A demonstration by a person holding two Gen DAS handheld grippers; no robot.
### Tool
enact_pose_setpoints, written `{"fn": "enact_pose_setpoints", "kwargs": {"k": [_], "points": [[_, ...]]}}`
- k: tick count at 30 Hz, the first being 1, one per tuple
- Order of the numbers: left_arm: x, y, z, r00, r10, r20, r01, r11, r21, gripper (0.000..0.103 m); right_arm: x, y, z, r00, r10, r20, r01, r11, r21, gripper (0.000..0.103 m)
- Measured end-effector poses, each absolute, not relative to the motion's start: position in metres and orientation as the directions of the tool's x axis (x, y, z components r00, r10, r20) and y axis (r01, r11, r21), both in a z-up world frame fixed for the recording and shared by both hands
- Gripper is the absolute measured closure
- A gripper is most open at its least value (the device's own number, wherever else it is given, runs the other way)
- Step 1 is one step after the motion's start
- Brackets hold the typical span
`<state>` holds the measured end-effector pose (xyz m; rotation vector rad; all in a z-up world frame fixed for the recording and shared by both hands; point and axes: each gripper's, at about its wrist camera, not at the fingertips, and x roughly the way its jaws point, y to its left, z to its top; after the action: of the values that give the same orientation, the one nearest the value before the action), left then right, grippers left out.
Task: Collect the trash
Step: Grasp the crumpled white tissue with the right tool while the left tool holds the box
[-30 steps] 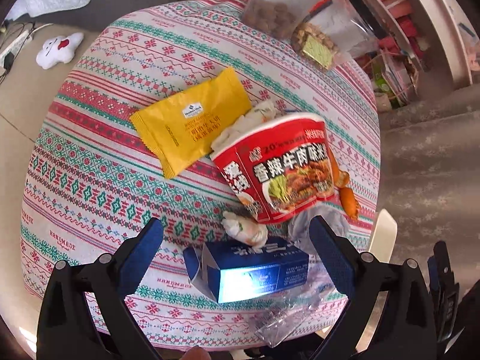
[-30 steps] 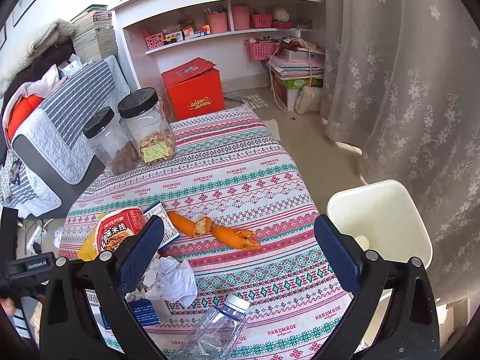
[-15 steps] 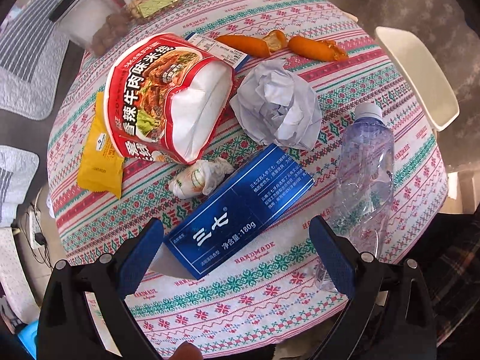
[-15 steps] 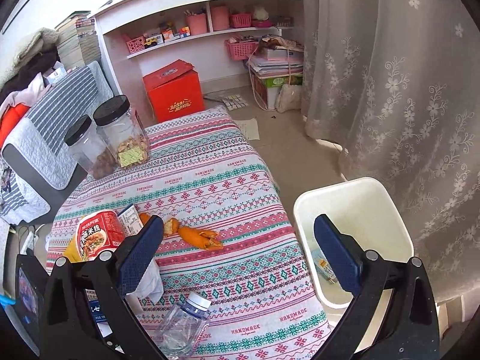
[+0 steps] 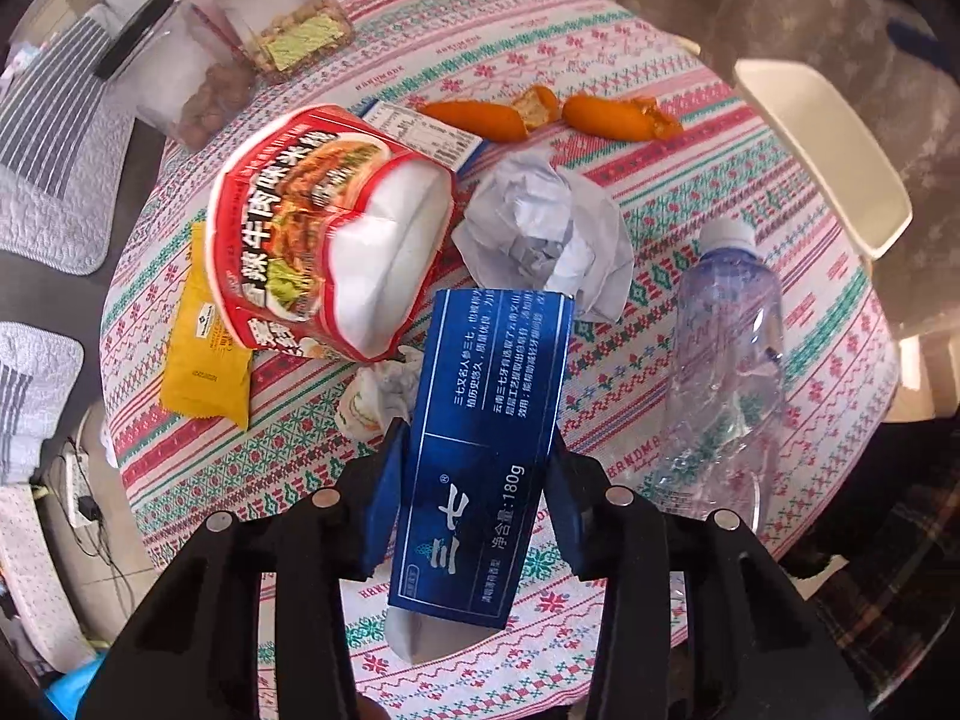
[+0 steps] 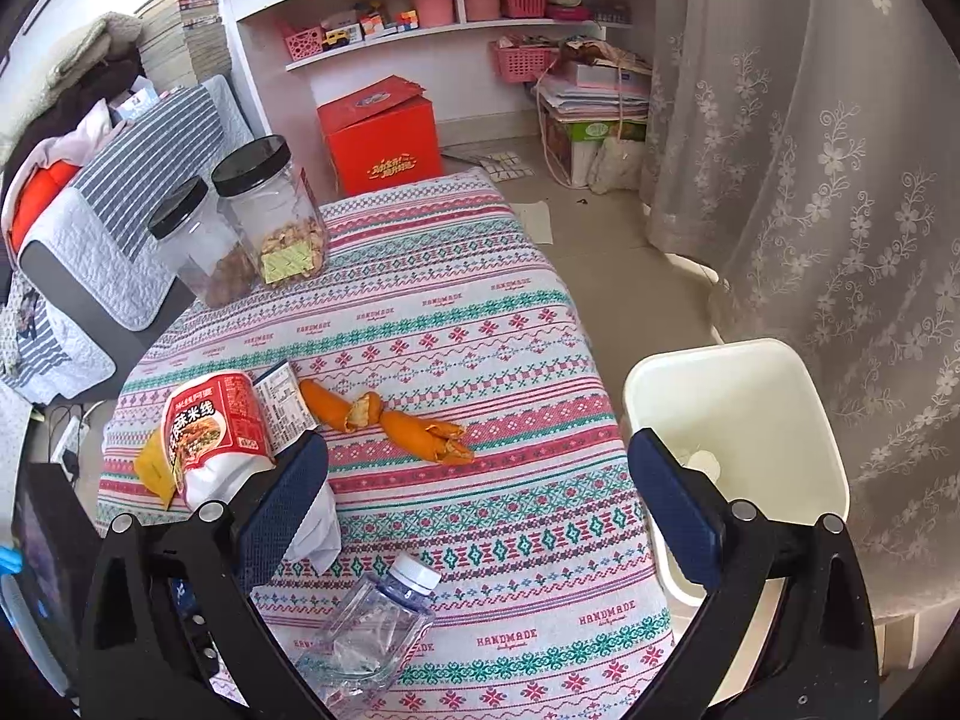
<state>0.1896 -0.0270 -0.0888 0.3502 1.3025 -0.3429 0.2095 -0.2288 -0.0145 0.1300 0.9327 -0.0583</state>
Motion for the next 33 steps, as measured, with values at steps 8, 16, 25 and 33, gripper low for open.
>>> {"fn": "enact_pose_setpoints", "kwargs": {"k": [8,16,25,33], "points": [[0.186,0.036,-0.004,0.427,-0.216,-0.878,0.216,0.967,-0.133,0.062,0.216,-0.165,-0.065,0.374,0.241,-0.896,-0.145,0.969,0.2,0.007],[0.191,0.069,0.01,0.462,-0.272,-0.844,0.135,0.962,-0.237,0.062,0.227,-0.129,-0.115,0.249,0.269,-0.93,-0.156,0.959,0.236,0.007],[0.19,0.083,0.004,0.47,-0.284,-0.836,0.1,0.958,-0.269,0.061,0.255,-0.126,-0.145,0.177,0.325,-0.929,-0.039,0.946,0.323,0.046],[0.197,0.109,-0.013,0.51,-0.234,-0.828,-0.045,0.954,-0.297,0.061,0.248,-0.115,-0.115,0.233,0.351,-0.907,-0.076,0.936,0.343,0.058]]}}
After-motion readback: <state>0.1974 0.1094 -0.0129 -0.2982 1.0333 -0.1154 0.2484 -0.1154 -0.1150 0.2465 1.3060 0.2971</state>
